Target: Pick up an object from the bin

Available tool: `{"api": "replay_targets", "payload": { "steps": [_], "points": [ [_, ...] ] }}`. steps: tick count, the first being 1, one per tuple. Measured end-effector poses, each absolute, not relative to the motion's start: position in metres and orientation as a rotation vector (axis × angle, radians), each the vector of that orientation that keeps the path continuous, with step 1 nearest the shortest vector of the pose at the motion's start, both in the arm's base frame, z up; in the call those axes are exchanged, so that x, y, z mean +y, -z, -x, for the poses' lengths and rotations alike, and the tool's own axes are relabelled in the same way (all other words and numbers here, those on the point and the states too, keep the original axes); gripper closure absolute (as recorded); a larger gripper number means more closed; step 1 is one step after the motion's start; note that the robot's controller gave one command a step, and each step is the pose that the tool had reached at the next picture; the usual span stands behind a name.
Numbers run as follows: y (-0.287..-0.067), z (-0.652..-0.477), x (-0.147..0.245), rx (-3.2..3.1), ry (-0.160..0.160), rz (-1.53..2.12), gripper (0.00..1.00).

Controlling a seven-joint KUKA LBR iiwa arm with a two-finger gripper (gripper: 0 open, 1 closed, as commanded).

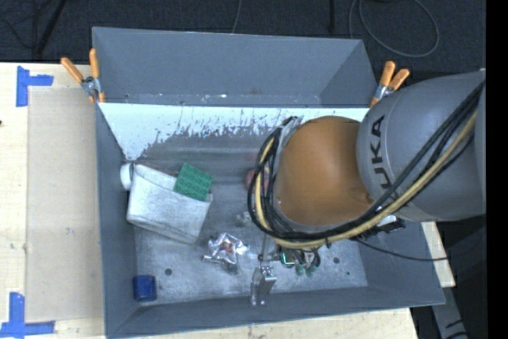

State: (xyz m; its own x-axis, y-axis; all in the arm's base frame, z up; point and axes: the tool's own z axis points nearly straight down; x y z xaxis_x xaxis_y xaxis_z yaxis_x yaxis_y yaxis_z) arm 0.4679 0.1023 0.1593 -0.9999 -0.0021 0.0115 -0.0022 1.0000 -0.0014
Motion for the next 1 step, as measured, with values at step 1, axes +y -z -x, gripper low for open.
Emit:
{"api": "replay_targets", "payload": {
  "steps": [1],
  "points": [
    [-0.0695,-0.5144,0.1124,-3.135,0.002,0.264,0.0]
  ]
}}
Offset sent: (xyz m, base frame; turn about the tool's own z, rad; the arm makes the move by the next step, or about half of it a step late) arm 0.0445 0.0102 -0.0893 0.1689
